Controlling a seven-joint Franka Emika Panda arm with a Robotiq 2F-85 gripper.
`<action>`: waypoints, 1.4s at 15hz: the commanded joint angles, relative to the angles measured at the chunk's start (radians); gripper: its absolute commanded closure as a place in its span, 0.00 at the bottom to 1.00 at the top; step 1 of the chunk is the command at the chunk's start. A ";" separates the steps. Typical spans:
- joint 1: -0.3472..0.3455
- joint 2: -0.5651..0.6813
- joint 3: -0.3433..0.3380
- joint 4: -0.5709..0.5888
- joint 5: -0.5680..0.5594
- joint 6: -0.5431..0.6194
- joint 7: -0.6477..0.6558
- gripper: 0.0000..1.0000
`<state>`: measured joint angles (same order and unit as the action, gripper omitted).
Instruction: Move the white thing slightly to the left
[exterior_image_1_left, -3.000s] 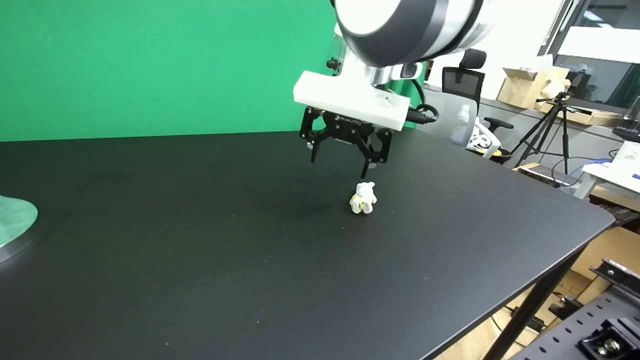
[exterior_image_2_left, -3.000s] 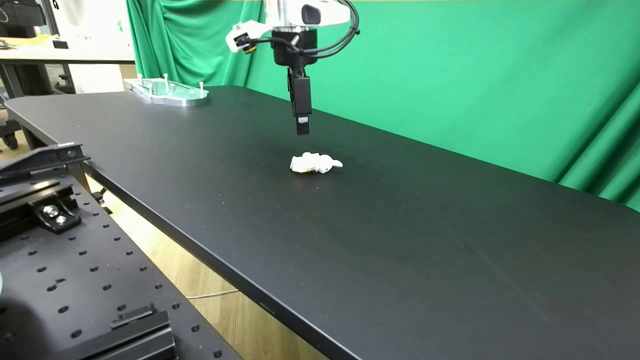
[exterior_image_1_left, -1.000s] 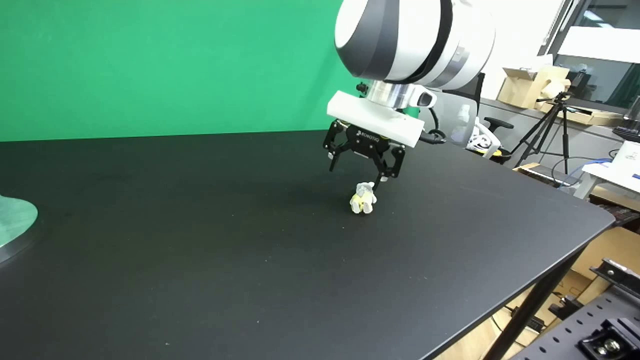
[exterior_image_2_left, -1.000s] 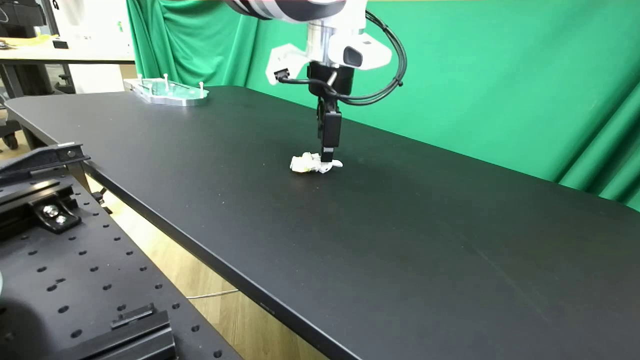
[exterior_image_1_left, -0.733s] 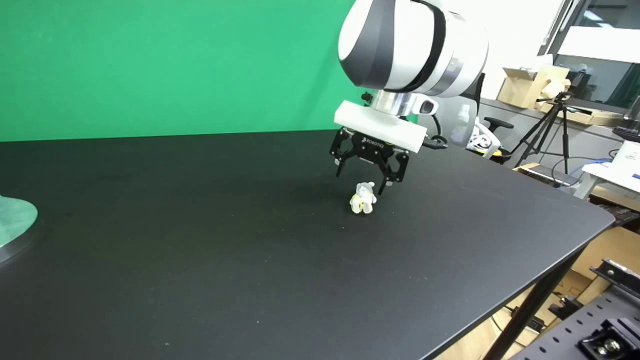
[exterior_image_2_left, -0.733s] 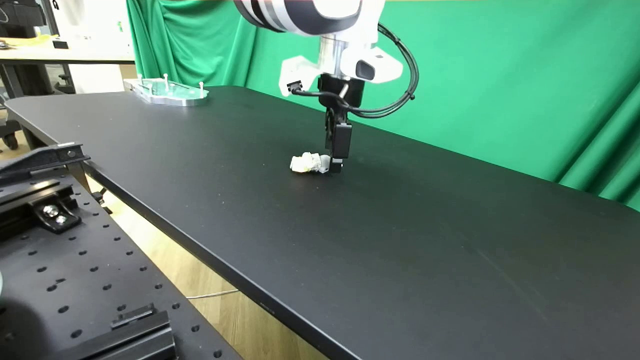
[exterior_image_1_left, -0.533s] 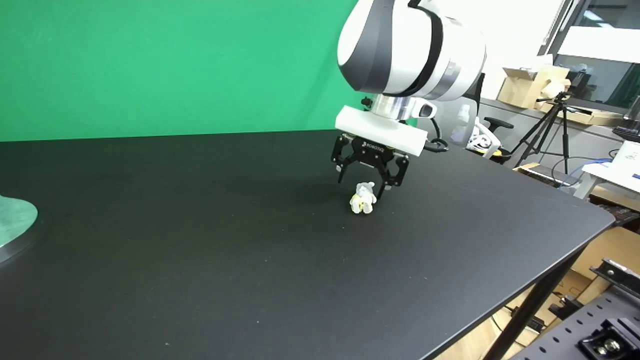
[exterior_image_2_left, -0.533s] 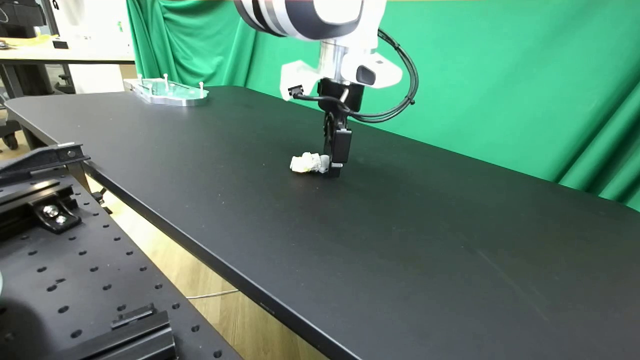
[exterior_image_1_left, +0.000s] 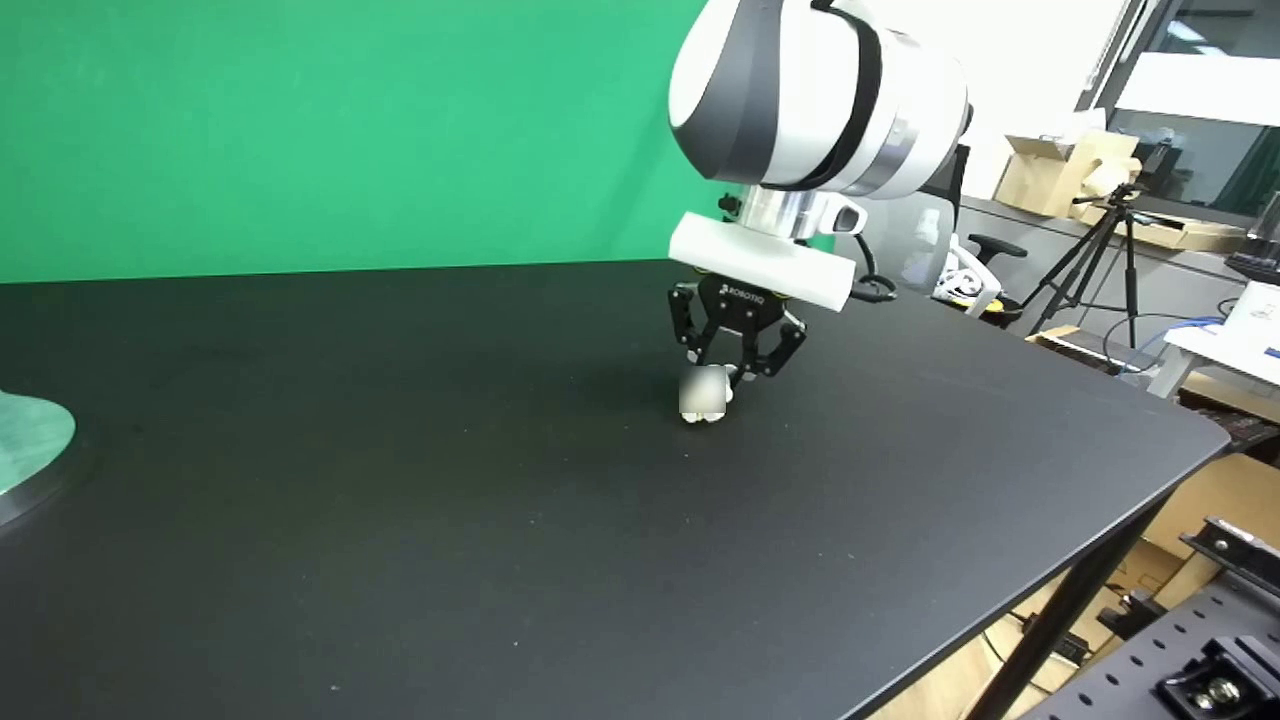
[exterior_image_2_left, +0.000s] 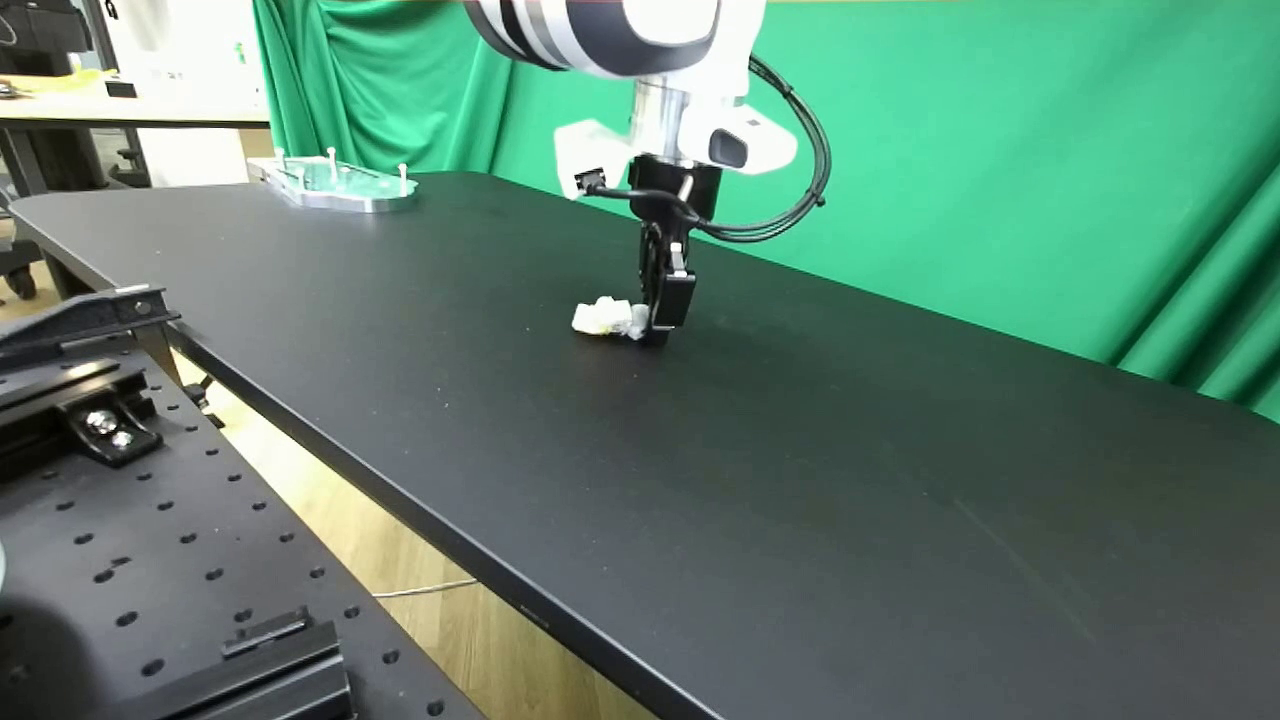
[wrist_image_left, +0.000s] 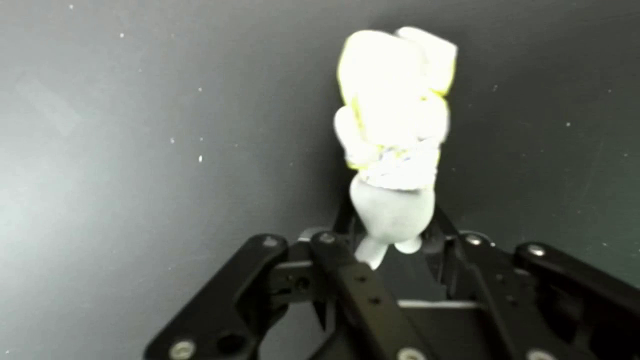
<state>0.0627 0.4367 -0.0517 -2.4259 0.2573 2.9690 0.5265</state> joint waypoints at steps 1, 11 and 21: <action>0.012 -0.021 0.000 0.005 0.021 -0.025 -0.024 0.94; 0.009 0.000 0.097 0.121 -0.077 -0.078 -0.297 0.92; -0.079 0.009 0.192 0.173 -0.202 -0.285 -0.761 0.40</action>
<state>-0.0008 0.4532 0.1375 -2.2754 0.1184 2.7408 -0.1413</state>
